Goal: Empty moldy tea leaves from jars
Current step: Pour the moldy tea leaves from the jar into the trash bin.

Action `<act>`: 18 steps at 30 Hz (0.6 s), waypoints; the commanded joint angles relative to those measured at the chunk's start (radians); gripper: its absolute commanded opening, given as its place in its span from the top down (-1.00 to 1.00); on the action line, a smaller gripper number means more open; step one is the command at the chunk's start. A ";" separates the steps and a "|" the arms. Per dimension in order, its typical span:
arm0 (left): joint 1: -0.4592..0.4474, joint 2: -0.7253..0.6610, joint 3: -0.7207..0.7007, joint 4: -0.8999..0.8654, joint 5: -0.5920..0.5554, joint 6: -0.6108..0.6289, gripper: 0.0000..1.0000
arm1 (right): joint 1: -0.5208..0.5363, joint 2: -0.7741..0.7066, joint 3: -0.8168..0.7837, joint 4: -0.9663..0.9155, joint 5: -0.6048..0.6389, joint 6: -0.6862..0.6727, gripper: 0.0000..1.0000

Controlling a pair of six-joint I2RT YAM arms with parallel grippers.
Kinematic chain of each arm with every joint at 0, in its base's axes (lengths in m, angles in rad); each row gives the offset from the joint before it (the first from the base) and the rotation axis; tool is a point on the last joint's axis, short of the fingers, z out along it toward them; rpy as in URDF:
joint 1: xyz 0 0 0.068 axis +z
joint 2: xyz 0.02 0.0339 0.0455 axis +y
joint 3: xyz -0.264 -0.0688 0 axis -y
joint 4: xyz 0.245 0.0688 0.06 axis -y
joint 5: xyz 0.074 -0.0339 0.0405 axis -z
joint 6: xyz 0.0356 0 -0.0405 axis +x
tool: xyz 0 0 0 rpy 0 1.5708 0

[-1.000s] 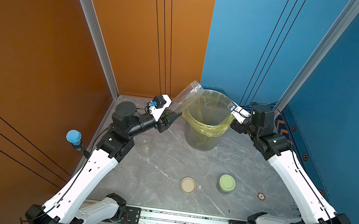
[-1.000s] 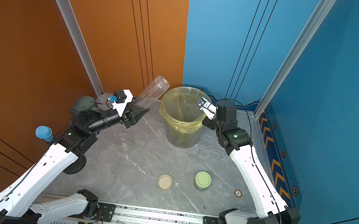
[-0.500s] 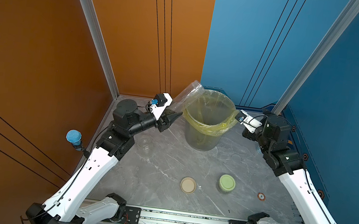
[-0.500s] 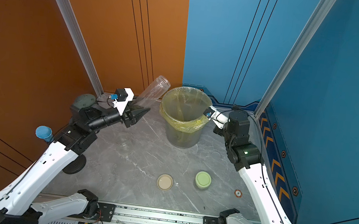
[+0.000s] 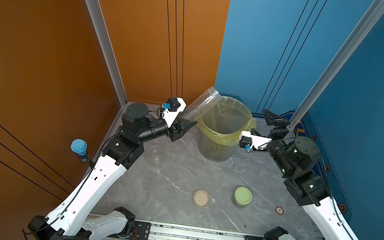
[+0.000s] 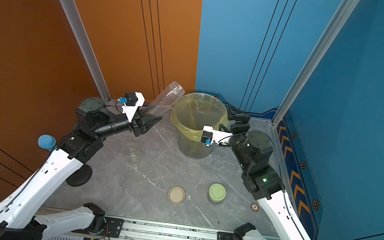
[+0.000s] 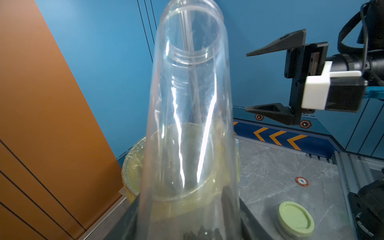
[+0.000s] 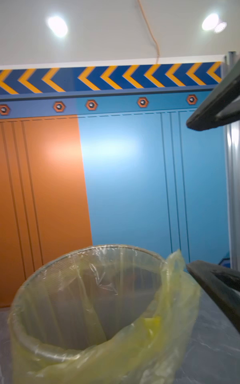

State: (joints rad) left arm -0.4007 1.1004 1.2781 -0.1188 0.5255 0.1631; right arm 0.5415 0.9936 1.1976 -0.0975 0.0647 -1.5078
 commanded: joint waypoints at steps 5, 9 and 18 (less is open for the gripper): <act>-0.022 0.031 0.074 -0.062 0.043 0.015 0.41 | 0.119 0.116 0.158 0.003 -0.118 -0.266 -0.95; -0.030 0.039 0.080 -0.100 0.042 0.035 0.41 | 0.152 0.169 0.250 -0.056 -0.151 -0.326 -0.82; -0.053 0.050 0.091 -0.152 -0.011 0.131 0.41 | 0.226 0.249 0.381 -0.217 -0.173 -0.380 -0.50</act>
State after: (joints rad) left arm -0.4465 1.1442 1.3308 -0.2447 0.5316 0.2462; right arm 0.7597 1.2297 1.5497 -0.2337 -0.0811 -1.8503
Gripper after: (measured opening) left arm 0.546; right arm 0.755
